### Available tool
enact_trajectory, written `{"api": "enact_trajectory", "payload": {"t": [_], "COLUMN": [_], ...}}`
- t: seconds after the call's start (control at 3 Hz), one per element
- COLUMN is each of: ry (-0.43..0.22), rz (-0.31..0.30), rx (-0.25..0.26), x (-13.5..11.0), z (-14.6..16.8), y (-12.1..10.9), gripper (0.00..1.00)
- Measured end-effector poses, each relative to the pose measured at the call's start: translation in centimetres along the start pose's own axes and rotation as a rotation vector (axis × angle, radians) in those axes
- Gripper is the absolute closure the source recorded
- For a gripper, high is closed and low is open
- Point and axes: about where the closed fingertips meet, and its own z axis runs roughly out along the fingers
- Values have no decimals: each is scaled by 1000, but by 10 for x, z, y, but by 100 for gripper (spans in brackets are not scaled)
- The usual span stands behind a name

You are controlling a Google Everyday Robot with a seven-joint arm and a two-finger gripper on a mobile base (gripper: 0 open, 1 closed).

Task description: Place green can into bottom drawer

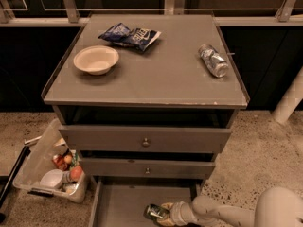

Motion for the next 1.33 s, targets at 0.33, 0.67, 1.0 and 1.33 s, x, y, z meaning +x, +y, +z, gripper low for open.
{"api": "enact_trajectory", "payload": {"t": [0.33, 0.67, 1.0, 1.33], "ry": [-1, -1, -1, -1], "rz": [1, 1, 1, 1], "rx": [-1, -1, -1, -1], "x": [0, 0, 0, 0], "z": [1, 1, 1, 1], "y": [1, 1, 1, 1], "gripper": [82, 59, 36, 12]}}
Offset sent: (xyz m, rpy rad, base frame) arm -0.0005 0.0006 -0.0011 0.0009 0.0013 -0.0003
